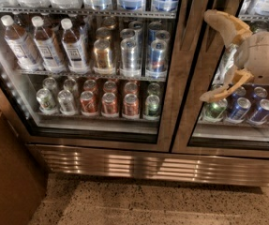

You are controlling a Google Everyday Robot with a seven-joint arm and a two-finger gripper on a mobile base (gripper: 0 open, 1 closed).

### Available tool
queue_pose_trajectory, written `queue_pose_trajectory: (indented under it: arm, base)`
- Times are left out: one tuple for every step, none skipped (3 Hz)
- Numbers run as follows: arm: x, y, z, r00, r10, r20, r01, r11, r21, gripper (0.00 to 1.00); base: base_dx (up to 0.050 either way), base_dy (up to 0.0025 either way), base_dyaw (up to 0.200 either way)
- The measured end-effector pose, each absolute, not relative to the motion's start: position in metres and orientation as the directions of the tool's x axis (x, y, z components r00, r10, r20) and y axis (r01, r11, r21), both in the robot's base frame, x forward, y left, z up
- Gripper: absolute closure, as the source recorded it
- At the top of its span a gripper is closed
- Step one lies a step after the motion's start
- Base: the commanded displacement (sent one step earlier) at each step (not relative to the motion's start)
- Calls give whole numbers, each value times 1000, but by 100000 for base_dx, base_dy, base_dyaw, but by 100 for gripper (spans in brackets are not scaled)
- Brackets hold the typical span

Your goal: Open left fridge door

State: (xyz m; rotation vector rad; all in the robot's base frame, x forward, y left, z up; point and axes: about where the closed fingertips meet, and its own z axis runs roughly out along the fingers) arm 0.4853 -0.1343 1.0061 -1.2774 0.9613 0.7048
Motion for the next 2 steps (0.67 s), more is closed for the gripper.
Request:
queue_pose_trajectory:
  arm:
    - [485,-134,1006,453,-76,-888,-870,180,-459,0]
    - [485,-135,1006,453,-76,-888,-870,180,-459,0]
  base:
    - [0,0,19999]
    - [0,0,0]
